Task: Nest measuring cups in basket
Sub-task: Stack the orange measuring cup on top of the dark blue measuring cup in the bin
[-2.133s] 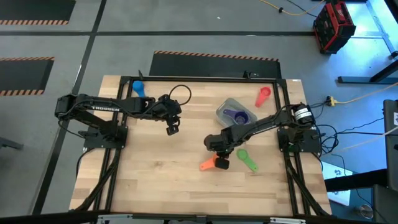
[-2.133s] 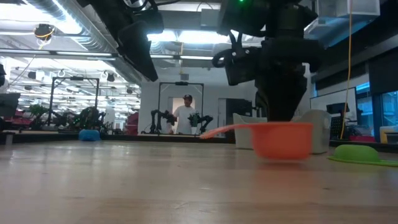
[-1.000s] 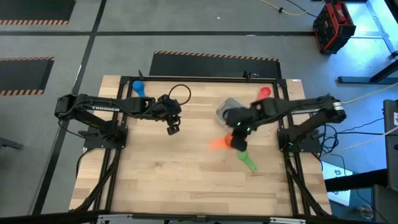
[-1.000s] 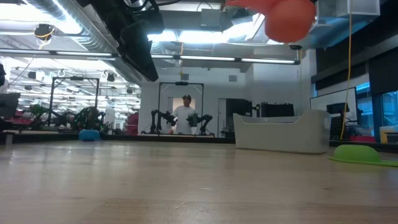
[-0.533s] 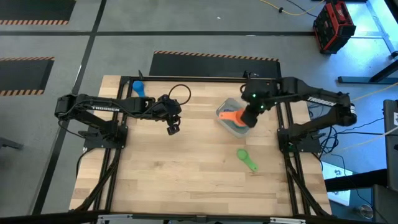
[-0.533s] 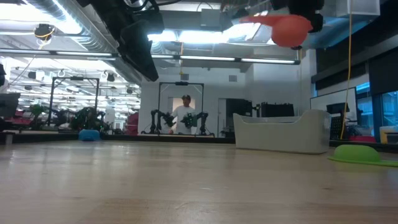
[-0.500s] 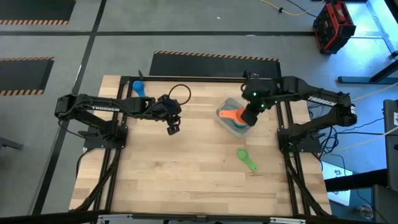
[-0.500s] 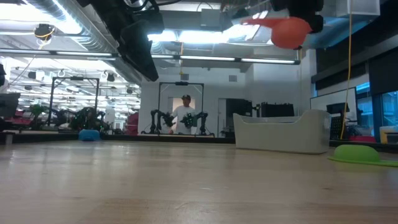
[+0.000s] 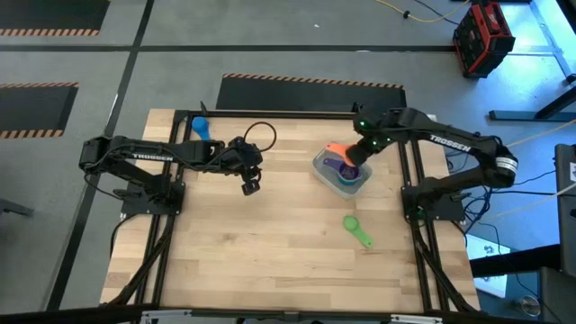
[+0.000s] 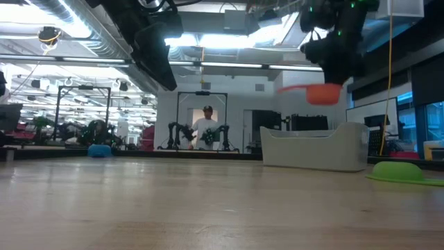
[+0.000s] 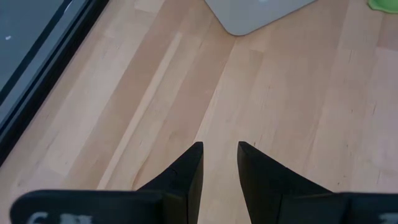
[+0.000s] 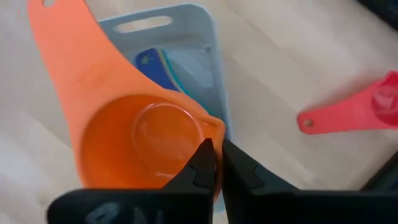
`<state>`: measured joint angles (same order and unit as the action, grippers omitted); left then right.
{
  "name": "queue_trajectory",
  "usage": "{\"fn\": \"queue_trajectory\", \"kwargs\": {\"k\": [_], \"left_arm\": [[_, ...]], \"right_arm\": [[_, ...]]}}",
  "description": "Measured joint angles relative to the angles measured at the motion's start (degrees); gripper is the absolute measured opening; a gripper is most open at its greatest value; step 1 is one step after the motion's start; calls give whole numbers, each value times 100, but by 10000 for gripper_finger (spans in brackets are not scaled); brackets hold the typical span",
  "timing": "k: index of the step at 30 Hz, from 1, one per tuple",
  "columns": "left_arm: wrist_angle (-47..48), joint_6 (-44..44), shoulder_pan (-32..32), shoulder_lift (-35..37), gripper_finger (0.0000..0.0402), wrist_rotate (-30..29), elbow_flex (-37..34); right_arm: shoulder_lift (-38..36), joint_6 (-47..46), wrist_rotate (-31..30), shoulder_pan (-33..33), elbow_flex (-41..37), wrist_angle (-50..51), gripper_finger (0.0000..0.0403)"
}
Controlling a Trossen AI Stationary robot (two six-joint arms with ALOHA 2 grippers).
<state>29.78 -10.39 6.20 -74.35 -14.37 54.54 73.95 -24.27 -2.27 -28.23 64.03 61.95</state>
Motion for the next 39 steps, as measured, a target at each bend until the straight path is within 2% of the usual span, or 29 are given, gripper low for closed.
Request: {"fn": "queue_trajectory", "kwargs": {"k": [6, 20, 24, 34, 39], "left_arm": [[0, 2, -1, 0, 92, -3, 0], [0, 2, -1, 0, 92, -13, 0], [0, 2, -1, 0, 92, -22, 0], [0, 3, 0, 0, 92, -139, 0], [0, 2, -2, 0, 92, -140, 0]], "right_arm": [[0, -267, 67, -225, -517, -305, 15], [0, -897, 266, -112, -1444, -991, 16], [0, -1023, 456, -109, -1547, -1259, 16], [0, -1012, 491, -111, -1574, -1296, 17], [0, -999, 491, -110, -1574, -1293, 31]]}}
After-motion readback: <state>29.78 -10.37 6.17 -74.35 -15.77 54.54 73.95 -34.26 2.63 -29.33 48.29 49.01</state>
